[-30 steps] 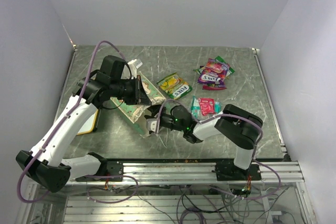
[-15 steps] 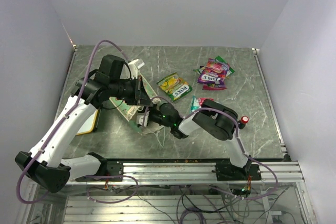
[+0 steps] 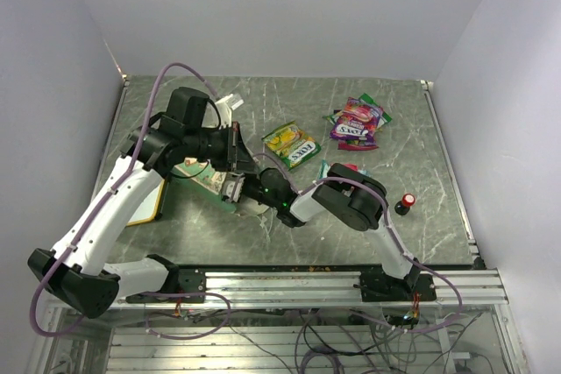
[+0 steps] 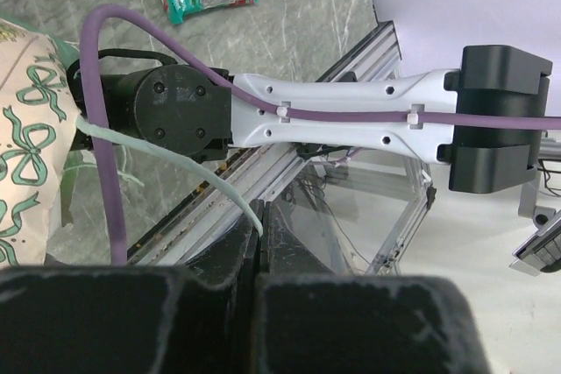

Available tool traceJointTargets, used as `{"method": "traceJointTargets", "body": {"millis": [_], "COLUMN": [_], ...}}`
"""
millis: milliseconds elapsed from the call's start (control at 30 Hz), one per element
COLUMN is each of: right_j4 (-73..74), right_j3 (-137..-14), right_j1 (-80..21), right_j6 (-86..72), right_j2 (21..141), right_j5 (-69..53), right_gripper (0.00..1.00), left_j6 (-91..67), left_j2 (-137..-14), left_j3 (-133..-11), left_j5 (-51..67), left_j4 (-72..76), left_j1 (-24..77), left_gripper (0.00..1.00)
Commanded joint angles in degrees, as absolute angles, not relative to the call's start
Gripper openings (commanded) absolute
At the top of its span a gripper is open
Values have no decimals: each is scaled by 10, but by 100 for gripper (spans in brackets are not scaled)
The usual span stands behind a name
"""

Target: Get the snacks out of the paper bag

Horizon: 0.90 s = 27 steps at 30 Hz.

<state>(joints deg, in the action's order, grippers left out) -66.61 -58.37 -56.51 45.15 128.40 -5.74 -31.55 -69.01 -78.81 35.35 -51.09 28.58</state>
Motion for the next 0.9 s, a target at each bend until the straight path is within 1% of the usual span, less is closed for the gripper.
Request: {"method": "traceJointTargets", "body": {"millis": [0, 133, 300, 433, 533, 600, 700, 867], "right_j4": [-665, -673, -661, -637, -630, -641, -641, -614], "right_j3": [-597, -589, -581, -585, -586, -585, -586, -586], "right_j1": [-560, -554, -550, -554, -568, -582, -592, -602], "right_j6": [395, 350, 323, 279, 251, 238, 198, 88], "right_j2": [1292, 1291, 1277, 1260, 1257, 1261, 1254, 1228], "right_j5": [-16, 2, -15, 4, 17, 40, 62, 124], "right_gripper": [50, 50, 50, 51, 53, 57, 59, 61], "left_j6": [-332, -332, -310, -314, -333, -342, -345, -348], "left_j2": [-684, -681, -679, -670, -668, -670, -679, -683], "left_j3": [-772, -757, -751, -738, -733, -732, -741, -746], "left_j5": [393, 399, 376, 364, 377, 386, 384, 376], "left_j4": [-475, -470, -502, -498, -472, -458, -456, -450], "left_j1": [284, 286, 287, 286, 286, 286, 286, 286], "left_gripper": [7, 7, 7, 7, 7, 7, 7, 7]}}
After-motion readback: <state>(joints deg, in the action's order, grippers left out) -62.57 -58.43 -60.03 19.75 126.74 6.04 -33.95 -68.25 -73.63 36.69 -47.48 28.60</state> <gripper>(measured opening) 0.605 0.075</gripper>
